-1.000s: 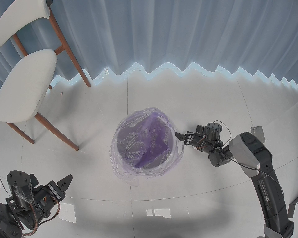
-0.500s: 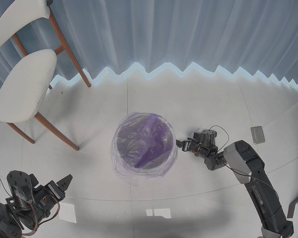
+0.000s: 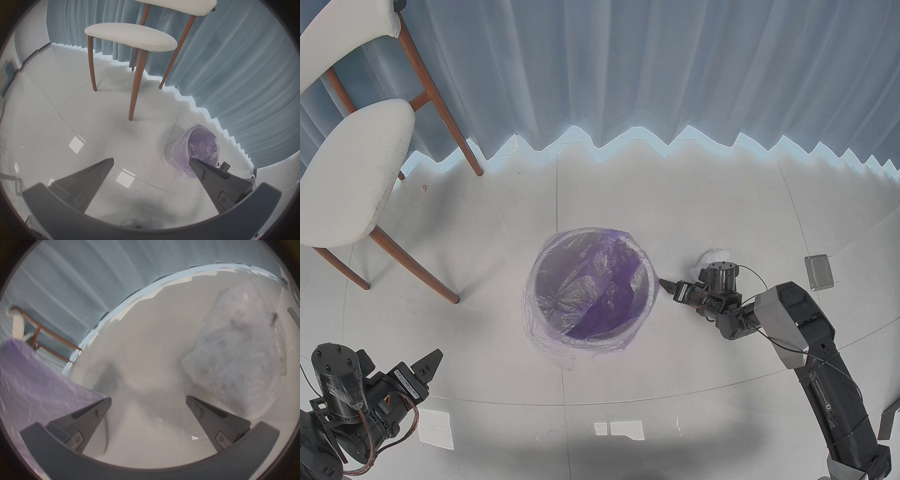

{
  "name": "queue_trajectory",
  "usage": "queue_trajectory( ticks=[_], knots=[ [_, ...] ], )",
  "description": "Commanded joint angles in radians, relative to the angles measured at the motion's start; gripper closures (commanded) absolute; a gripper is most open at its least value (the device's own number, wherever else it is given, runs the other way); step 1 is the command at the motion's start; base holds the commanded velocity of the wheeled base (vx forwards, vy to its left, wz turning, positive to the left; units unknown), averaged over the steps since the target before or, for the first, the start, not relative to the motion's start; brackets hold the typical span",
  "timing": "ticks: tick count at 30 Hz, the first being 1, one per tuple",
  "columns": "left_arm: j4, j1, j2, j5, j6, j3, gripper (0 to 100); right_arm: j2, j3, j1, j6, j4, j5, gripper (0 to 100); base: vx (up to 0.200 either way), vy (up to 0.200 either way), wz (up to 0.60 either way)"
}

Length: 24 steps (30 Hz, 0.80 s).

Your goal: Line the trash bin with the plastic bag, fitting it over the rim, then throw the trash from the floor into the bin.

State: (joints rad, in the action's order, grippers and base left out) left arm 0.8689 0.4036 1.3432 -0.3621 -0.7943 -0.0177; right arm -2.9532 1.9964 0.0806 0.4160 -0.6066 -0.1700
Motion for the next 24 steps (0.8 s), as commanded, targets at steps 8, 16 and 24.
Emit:
queue_trajectory(
  ticks=[8,16,24],
  knots=[
    [0.018,-0.014,-0.056,0.005,-0.011,0.018,0,0.503,-0.340,-0.012,0.257,-0.035,-0.023,0,0.000,0.000,0.00],
    [0.101,-0.011,-0.076,0.032,-0.010,0.018,0,0.792,-0.953,-0.004,0.251,-0.216,-0.065,0,0.000,0.000,0.00],
    [0.190,-0.169,-0.029,0.359,0.168,-0.105,0,1.050,-1.453,0.028,0.251,-0.516,-0.065,0,0.000,0.000,0.00]
  ],
)
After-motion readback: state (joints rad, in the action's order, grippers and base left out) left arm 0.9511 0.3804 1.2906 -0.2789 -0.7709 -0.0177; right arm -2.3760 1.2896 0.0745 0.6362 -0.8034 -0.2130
